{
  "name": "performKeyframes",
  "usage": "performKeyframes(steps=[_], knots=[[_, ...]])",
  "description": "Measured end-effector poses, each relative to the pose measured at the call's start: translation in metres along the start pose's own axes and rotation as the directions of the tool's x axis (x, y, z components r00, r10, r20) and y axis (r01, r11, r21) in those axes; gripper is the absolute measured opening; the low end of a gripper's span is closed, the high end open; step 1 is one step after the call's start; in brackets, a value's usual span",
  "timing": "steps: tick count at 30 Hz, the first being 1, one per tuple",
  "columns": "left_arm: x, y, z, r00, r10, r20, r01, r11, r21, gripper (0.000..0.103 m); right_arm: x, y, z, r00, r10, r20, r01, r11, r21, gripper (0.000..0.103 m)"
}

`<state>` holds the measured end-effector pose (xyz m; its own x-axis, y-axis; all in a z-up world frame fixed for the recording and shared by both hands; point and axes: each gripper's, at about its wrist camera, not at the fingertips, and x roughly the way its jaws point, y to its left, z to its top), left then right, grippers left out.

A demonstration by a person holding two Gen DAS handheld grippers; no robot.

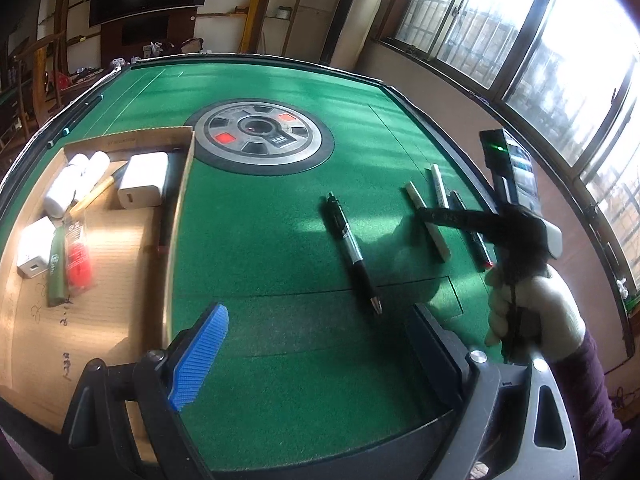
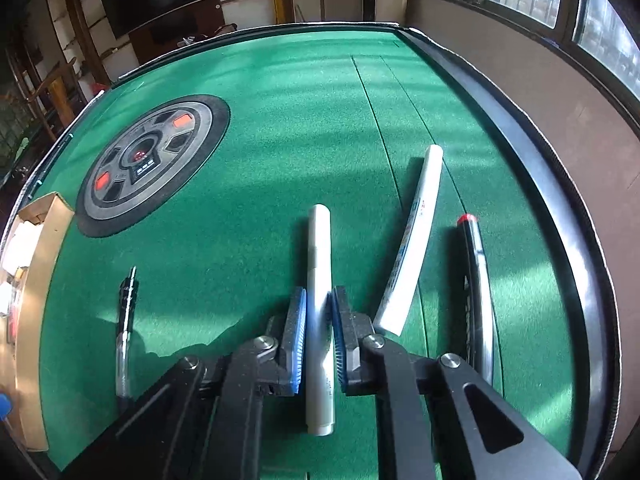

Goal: Organize rigid objects
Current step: 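Grasp a white marker with the right tool while the left tool grasps the black pen, then lower the pen and marker into the box and open both tools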

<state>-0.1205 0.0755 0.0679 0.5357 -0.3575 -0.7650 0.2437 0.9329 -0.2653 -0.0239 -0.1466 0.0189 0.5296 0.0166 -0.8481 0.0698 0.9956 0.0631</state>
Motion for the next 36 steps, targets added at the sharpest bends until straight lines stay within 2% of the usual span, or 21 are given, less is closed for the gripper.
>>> performKeyframes(steps=[3, 6, 9, 11, 12, 13, 14, 16, 18, 21, 26, 31, 33, 36], knots=[[0.024, -0.018, 0.011, 1.0, 0.013, 0.018, -0.013, 0.999, 0.046, 0.092, -0.011, -0.006, -0.018, 0.999, 0.053, 0.005, -0.053, 0.999, 0.0, 0.012], [0.06, -0.036, 0.022, 0.999, 0.04, -0.014, -0.039, 0.994, 0.098, 0.092, -0.018, -0.017, -0.028, 0.994, 0.112, -0.003, -0.112, 0.993, 0.025, 0.013], [0.093, -0.053, 0.031, 0.996, 0.072, -0.053, -0.063, 0.986, 0.156, 0.081, -0.021, -0.028, -0.033, 0.985, 0.175, -0.01, -0.174, 0.983, 0.055, 0.013], [0.114, -0.058, 0.033, 0.991, 0.091, -0.099, -0.072, 0.98, 0.183, 0.06, -0.022, -0.032, -0.036, 0.979, 0.202, -0.007, -0.202, 0.977, 0.065, 0.012], [0.115, -0.062, 0.033, 0.991, 0.126, -0.054, -0.112, 0.97, 0.218, 0.055, -0.022, -0.033, -0.037, 0.978, 0.21, -0.004, -0.209, 0.976, 0.068, 0.012], [0.118, -0.065, 0.033, 0.989, 0.141, -0.052, -0.125, 0.963, 0.241, 0.041, -0.023, -0.033, -0.037, 0.977, 0.212, -0.002, -0.212, 0.975, 0.068, 0.012], [0.119, -0.065, 0.032, 0.99, 0.137, -0.046, -0.122, 0.963, 0.241, 0.027, -0.023, -0.033, -0.037, 0.977, 0.211, 0.001, -0.211, 0.975, 0.067, 0.012], [0.12, -0.062, 0.032, 0.991, 0.118, -0.056, -0.102, 0.968, 0.229, 0.01, -0.024, -0.032, -0.038, 0.979, 0.202, 0.008, -0.202, 0.978, 0.057, 0.012], [0.119, -0.058, 0.033, 0.994, 0.091, -0.063, -0.077, 0.976, 0.202, 0.01, -0.025, -0.03, -0.04, 0.982, 0.189, 0.018, -0.19, 0.981, 0.044, 0.012], [0.108, -0.045, 0.033, 0.998, 0.039, -0.053, -0.031, 0.989, 0.145, 0.01, -0.025, -0.034, -0.04, 0.976, 0.218, 0.02, -0.218, 0.973, 0.07, 0.012], [0.064, -0.032, 0.029, 0.998, -0.064, 0.004, 0.063, 0.996, 0.069, 0.01, -0.033, -0.036, -0.042, 0.948, 0.316, 0.029, -0.317, 0.942, 0.107, 0.012], [0.019, -0.002, 0.022, 0.99, -0.131, 0.059, 0.132, 0.991, -0.014, 0.01, -0.047, -0.01, -0.039, 0.918, 0.396, 0.018, -0.396, 0.914, 0.086, 0.012], [0.001, 0.02, 0.019, 0.987, -0.137, 0.082, 0.142, 0.988, -0.062, 0.01, -0.051, 0.008, -0.036, 0.905, 0.426, 0.005, -0.425, 0.903, 0.065, 0.012], [-0.019, 0.058, 0.017, 0.99, -0.081, 0.114, 0.095, 0.987, -0.131, 0.01, -0.057, 0.039, -0.032, 0.881, 0.473, -0.025, -0.472, 0.881, 0.029, 0.012]])
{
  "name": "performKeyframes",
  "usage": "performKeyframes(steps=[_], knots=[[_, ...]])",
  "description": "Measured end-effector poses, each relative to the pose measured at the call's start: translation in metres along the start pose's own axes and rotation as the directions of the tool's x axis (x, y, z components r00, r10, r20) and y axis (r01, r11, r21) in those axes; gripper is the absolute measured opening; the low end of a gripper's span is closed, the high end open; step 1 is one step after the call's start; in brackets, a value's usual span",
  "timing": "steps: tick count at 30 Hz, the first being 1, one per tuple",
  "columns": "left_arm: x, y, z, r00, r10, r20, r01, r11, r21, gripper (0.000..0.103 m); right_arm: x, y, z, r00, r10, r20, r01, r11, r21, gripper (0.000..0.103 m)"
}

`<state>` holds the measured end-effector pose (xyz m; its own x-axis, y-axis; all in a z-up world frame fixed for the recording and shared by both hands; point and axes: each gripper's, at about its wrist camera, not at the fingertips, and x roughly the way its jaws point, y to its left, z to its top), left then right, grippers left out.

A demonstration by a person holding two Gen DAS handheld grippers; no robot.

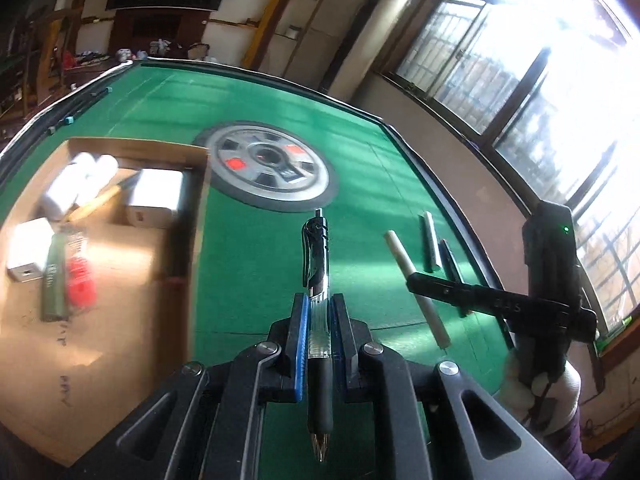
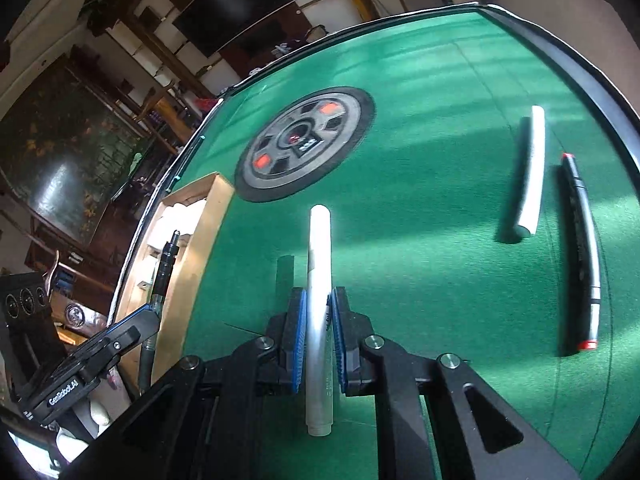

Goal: Organize rigid objects
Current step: 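Lower the pen and marker into the box and open both tools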

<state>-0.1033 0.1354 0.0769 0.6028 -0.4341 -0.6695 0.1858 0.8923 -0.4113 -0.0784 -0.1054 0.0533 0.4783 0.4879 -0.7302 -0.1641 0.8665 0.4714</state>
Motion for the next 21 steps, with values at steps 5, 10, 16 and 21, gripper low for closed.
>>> performKeyframes(steps=[5, 10, 16, 21], knots=[[-0.008, 0.066, 0.001, 0.994, 0.113, -0.005, -0.113, 0.986, -0.12, 0.01, 0.029, 0.057, 0.005, 0.995, 0.075, -0.064, -0.079, 0.995, -0.06, 0.012], [0.011, 0.112, 0.0, 0.984, 0.164, -0.063, -0.174, 0.961, -0.215, 0.011, 0.066, 0.115, 0.009, 0.982, 0.127, -0.138, -0.141, 0.985, -0.096, 0.012], [0.017, 0.133, 0.001, 0.985, 0.161, -0.059, -0.171, 0.948, -0.27, 0.012, 0.112, 0.17, 0.006, 0.975, 0.077, -0.21, -0.113, 0.979, -0.169, 0.012], [-0.007, 0.132, -0.005, 0.988, 0.154, -0.019, -0.153, 0.945, -0.288, 0.034, 0.144, 0.188, 0.003, 0.971, 0.006, -0.237, -0.058, 0.975, -0.214, 0.013]])
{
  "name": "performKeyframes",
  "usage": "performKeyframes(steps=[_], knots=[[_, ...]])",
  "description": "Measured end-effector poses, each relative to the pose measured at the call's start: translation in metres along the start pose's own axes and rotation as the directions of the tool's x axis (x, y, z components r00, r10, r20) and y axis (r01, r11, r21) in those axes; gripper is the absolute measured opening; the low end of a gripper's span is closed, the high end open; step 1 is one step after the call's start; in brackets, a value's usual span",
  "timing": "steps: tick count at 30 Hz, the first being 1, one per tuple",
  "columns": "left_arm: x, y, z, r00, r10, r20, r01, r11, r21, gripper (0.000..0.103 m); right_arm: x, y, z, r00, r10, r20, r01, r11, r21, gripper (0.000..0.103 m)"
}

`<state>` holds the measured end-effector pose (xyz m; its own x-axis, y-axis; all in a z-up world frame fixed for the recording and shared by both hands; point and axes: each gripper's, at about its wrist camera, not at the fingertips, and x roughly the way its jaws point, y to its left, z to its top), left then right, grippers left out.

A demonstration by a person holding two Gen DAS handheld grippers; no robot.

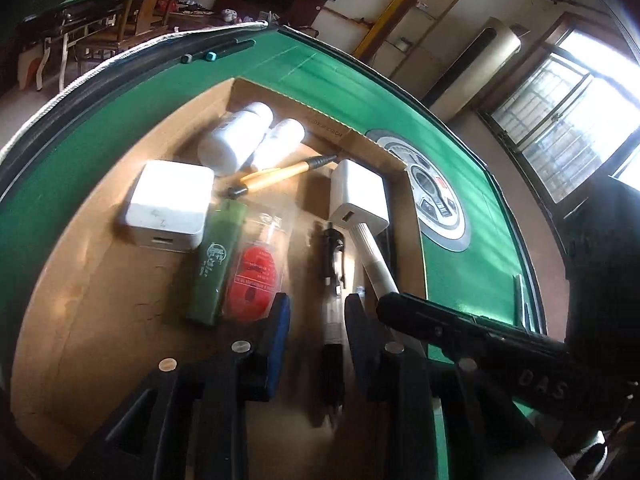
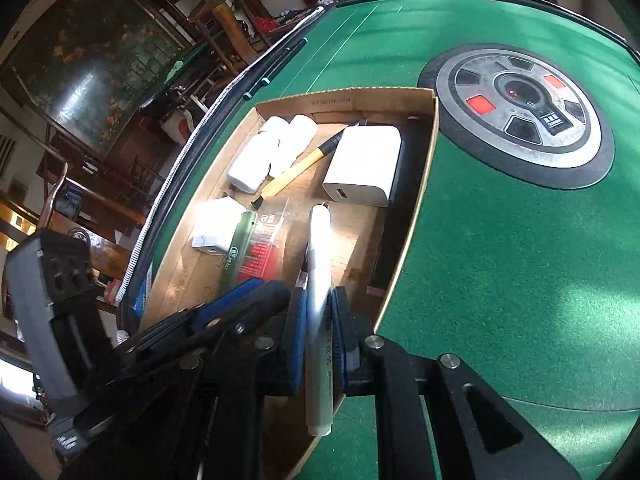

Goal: Organize rigid objects
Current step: 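Lower the pen and marker into the box and open both tools, then move both tools back toward the remaining markers on the table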

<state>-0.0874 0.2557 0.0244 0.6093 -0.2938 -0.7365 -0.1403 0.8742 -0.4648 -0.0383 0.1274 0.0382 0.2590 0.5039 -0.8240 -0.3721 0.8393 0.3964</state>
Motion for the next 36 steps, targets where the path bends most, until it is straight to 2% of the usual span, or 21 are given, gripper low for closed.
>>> performKeyframes(steps=[2, 4, 6, 9, 14, 16, 19, 21, 25, 31, 36], knots=[[-0.016, 0.007, -0.004, 0.999, -0.011, 0.031, 0.011, 1.0, -0.025, 0.059, 0.006, 0.003, 0.001, 0.999, -0.049, 0.005, 0.049, 0.999, -0.019, 0.013], [-0.033, 0.012, -0.007, 0.997, 0.012, 0.08, -0.009, 1.0, -0.029, 0.064, 0.006, 0.006, 0.0, 0.994, -0.102, 0.034, 0.103, 0.994, -0.038, 0.013], [-0.045, 0.014, -0.009, 0.993, 0.033, 0.111, -0.031, 0.999, -0.021, 0.065, 0.006, 0.008, -0.001, 0.994, -0.1, 0.045, 0.102, 0.994, -0.048, 0.016], [-0.058, 0.017, -0.01, 0.988, 0.05, 0.144, -0.047, 0.999, -0.023, 0.066, 0.0, 0.004, -0.005, 0.994, -0.079, 0.069, 0.082, 0.996, -0.032, 0.027], [-0.065, 0.007, -0.014, 0.979, 0.09, 0.186, -0.096, 0.995, 0.022, 0.069, -0.017, -0.006, -0.017, 0.99, -0.02, 0.138, 0.021, 1.0, -0.009, 0.03], [-0.064, -0.001, -0.017, 0.978, 0.096, 0.186, -0.106, 0.993, 0.042, 0.069, -0.028, -0.01, -0.025, 0.985, -0.003, 0.175, 0.005, 1.0, -0.011, 0.032], [-0.063, -0.016, -0.021, 0.976, 0.103, 0.191, -0.12, 0.99, 0.08, 0.07, -0.046, -0.017, -0.037, 0.968, -0.014, 0.251, 0.018, 1.0, -0.012, 0.047], [-0.064, -0.028, -0.024, 0.972, 0.114, 0.203, -0.139, 0.984, 0.112, 0.072, -0.058, -0.023, -0.045, 0.957, -0.018, 0.29, 0.022, 1.0, -0.01, 0.047], [-0.065, -0.052, -0.035, 0.969, 0.114, 0.221, -0.152, 0.974, 0.166, 0.081, -0.075, -0.042, -0.054, 0.937, -0.102, 0.334, 0.107, 0.994, 0.004, 0.054], [-0.055, -0.09, -0.051, 0.978, 0.087, 0.189, -0.136, 0.955, 0.263, 0.081, -0.087, -0.078, -0.069, 0.903, -0.224, 0.367, 0.208, 0.975, 0.082, 0.054], [-0.044, -0.111, -0.064, 0.983, 0.092, 0.159, -0.139, 0.939, 0.315, 0.081, -0.1, -0.088, -0.08, 0.851, -0.324, 0.414, 0.314, 0.945, 0.094, 0.056]])
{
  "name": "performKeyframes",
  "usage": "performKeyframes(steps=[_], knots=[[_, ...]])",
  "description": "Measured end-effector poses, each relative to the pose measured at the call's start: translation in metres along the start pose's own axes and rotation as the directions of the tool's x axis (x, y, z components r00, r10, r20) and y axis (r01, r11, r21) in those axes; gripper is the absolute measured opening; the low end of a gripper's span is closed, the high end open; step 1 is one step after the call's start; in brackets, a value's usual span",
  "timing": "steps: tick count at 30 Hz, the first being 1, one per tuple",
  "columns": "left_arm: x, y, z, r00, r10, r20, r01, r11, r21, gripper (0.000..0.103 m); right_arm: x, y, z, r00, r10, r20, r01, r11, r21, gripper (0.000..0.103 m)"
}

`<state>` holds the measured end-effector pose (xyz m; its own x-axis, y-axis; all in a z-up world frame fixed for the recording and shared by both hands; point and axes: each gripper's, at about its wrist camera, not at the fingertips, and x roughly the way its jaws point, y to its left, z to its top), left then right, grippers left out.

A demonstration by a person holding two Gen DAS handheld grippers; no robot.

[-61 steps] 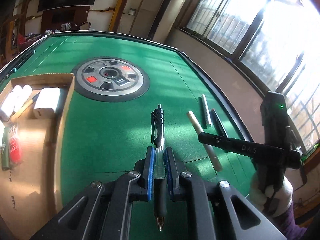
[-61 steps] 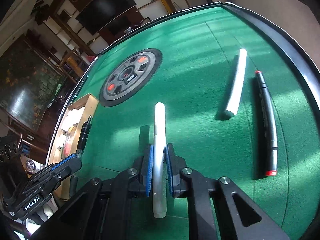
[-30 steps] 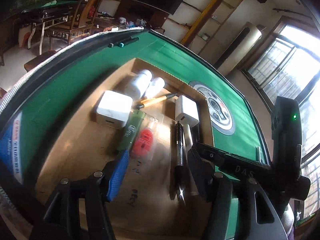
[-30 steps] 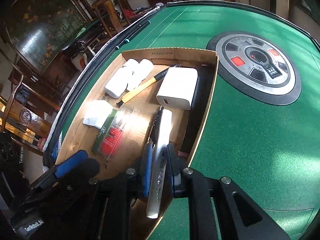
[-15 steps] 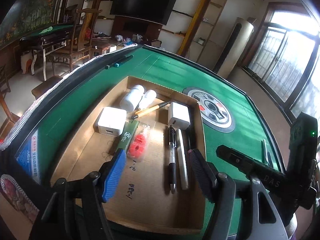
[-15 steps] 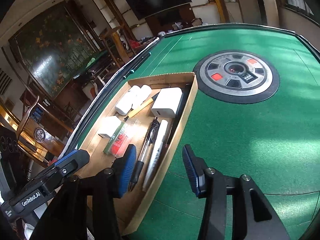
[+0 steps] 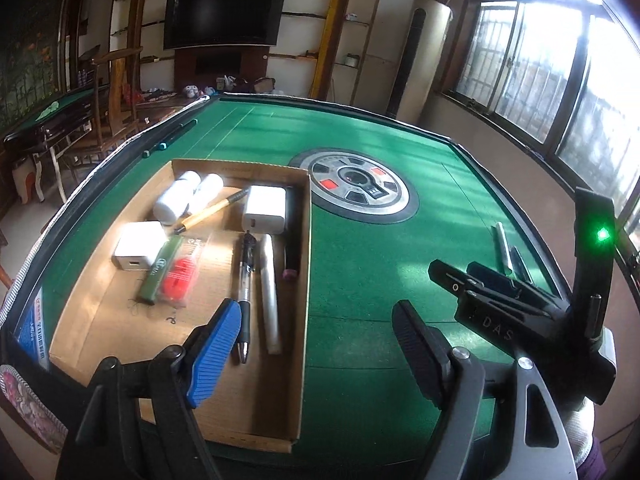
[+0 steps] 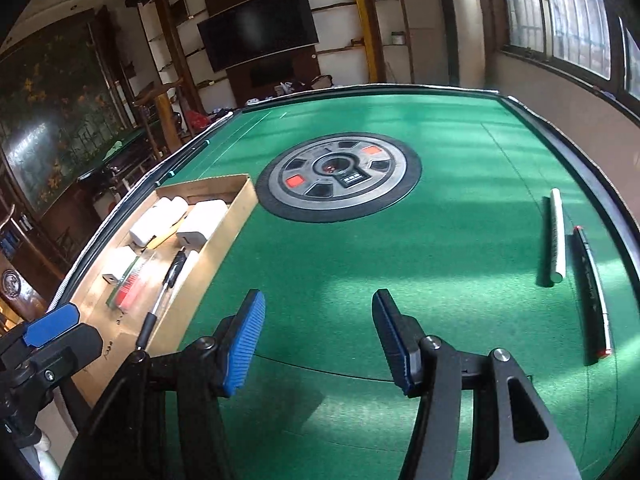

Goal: Organize rigid objects
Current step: 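Move both tools back toward the remaining markers on the table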

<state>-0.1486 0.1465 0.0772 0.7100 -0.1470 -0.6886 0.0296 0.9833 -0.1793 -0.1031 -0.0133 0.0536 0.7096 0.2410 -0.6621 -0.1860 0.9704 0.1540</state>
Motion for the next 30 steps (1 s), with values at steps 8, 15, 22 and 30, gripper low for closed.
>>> performKeyframes(steps=[8, 15, 22, 30], knots=[[0.002, -0.02, -0.002, 1.0, 0.014, -0.014, -0.014, 0.999, 0.038, 0.081, -0.017, -0.009, -0.002, 0.989, -0.117, 0.09, 0.122, 0.991, -0.057, 0.064], [0.009, -0.029, -0.004, 0.999, 0.015, -0.04, -0.013, 0.999, 0.05, 0.081, -0.02, -0.019, -0.004, 0.983, -0.154, 0.103, 0.161, 0.985, -0.064, 0.067], [0.014, -0.036, -0.005, 0.998, 0.012, -0.057, -0.009, 0.998, 0.064, 0.081, -0.016, -0.028, -0.006, 0.983, -0.163, 0.086, 0.169, 0.984, -0.059, 0.067], [0.027, -0.055, 0.0, 0.997, 0.001, -0.075, 0.007, 0.993, 0.114, 0.081, -0.012, -0.037, -0.007, 0.982, -0.177, 0.063, 0.18, 0.982, -0.058, 0.067]])
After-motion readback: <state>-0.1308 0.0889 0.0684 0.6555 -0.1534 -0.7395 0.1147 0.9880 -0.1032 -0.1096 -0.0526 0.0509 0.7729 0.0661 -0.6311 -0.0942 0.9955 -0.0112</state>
